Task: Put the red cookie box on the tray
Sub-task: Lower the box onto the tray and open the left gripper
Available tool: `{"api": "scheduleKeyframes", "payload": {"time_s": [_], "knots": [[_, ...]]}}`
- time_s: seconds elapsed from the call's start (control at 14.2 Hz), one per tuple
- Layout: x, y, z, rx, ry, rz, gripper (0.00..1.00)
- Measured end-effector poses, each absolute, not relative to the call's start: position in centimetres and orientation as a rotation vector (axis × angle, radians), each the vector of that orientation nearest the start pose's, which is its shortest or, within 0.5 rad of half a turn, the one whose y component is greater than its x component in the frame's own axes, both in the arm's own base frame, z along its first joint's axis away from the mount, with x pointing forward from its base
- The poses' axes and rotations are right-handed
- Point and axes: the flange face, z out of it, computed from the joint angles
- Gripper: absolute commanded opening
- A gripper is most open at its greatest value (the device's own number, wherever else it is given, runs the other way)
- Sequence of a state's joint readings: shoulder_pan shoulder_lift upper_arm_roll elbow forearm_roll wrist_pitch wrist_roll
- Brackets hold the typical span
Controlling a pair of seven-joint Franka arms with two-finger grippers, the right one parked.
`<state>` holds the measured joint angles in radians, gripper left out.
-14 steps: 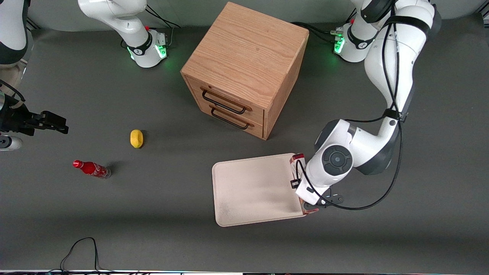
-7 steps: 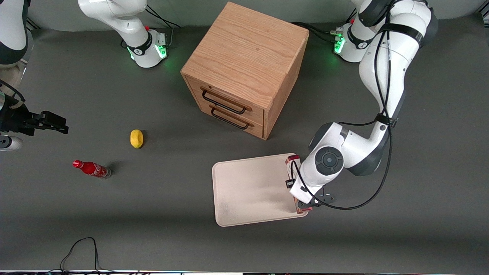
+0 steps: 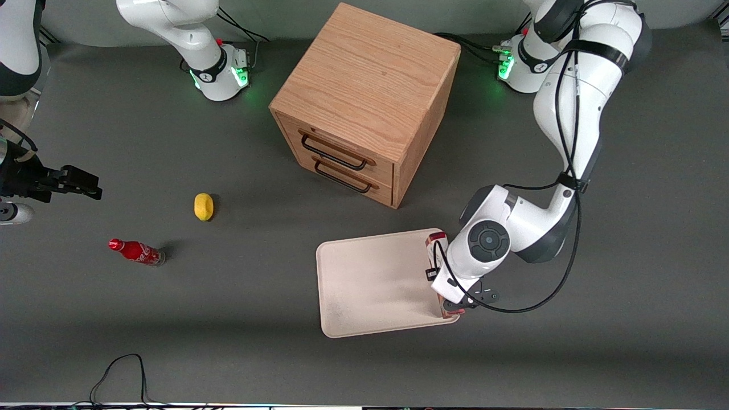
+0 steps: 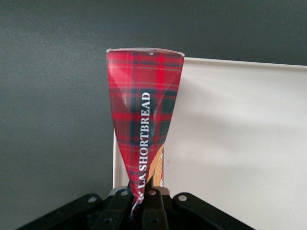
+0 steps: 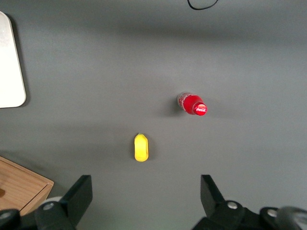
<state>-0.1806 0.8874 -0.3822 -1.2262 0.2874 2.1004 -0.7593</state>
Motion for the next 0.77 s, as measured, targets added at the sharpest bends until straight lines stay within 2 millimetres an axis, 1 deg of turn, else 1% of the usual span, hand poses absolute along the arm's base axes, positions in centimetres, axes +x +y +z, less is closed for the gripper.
{"api": "scheduleKeyframes", "payload": {"time_s": [0.07, 0.77], "knots": [[68.76, -32.22, 26.08, -3.187, -0.31, -0.02, 0.99], [69.16, -31.86, 26.3, -3.181, -0.304, -0.057, 1.0]]}}
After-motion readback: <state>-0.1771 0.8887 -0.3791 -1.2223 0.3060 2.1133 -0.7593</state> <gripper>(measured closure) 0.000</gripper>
